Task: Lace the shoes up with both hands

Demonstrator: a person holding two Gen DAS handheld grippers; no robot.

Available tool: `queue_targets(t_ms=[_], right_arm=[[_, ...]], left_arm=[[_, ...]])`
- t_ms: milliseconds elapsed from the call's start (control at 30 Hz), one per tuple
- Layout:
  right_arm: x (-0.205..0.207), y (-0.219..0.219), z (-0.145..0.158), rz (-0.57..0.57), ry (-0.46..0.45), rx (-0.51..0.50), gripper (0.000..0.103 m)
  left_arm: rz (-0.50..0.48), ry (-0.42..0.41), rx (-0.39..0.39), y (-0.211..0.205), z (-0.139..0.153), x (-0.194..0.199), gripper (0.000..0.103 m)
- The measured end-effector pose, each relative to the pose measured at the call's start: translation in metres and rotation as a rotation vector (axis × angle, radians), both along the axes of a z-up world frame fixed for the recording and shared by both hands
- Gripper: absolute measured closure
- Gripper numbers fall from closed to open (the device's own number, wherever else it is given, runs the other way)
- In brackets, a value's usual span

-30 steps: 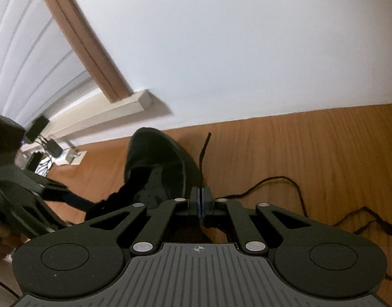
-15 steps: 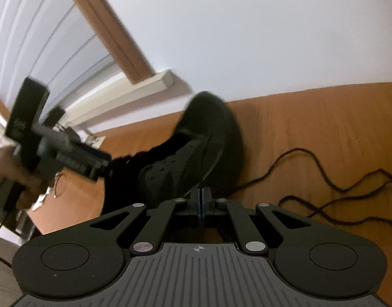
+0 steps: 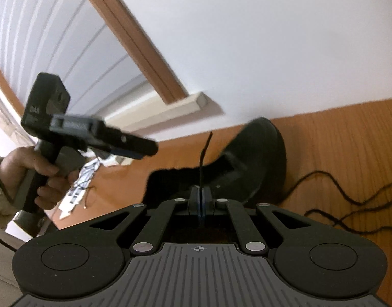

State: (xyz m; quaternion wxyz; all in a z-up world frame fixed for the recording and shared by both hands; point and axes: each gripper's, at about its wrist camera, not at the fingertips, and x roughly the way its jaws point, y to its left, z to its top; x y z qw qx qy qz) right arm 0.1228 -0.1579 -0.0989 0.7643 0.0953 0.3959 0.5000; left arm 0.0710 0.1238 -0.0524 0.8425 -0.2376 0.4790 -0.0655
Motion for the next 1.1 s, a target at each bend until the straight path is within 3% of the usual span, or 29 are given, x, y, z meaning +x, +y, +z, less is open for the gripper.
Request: queue_targets(t_ms=[133,300,367,433,500,667,700,767,800,1100], right_arm=[[-0.001,0.003,0.008,0.017,-0.018,0.023,0.099],[-0.002,0.006,0.018,0.038,-0.040,0.051,0.099],[-0.002,0.008,0.021,0.045,-0.048,0.060,0.099],[-0.003,0.009,0.022,0.048,-0.052,0.060,0.099],[-0.003,0.009,0.022,0.049,-0.052,0.059,0.099],[-0.003,0.009,0.024,0.058,-0.052,0.059,0.099],[-0.003,0.010,0.024,0.057,-0.053,0.058,0.099],[-0.004,0.010,0.024,0.059,-0.053,0.058,0.099],[-0.004,0.010,0.024,0.059,-0.053,0.057,0.099],[-0.005,0.011,0.028,0.058,-0.047,0.053,0.094]], left_arm=[[0.006,0.005,-0.171,-0.005,-0.002,0.013,0.000],[-0.007,-0.010,-0.230,-0.006,0.002,0.017,0.004],[-0.005,-0.014,-0.246,-0.005,0.001,0.017,0.011],[-0.001,-0.016,-0.260,-0.003,-0.001,0.017,0.028],[0.004,-0.008,-0.270,0.001,-0.005,0.017,0.037],[-0.001,-0.009,-0.287,0.001,-0.014,0.019,0.071],[0.002,-0.008,-0.299,0.001,-0.016,0.019,0.082],[0.009,-0.012,-0.315,0.004,-0.017,0.017,0.084],[0.009,-0.020,-0.319,0.006,-0.017,0.016,0.094],[0.031,-0.033,-0.356,0.015,-0.016,0.012,0.097]])
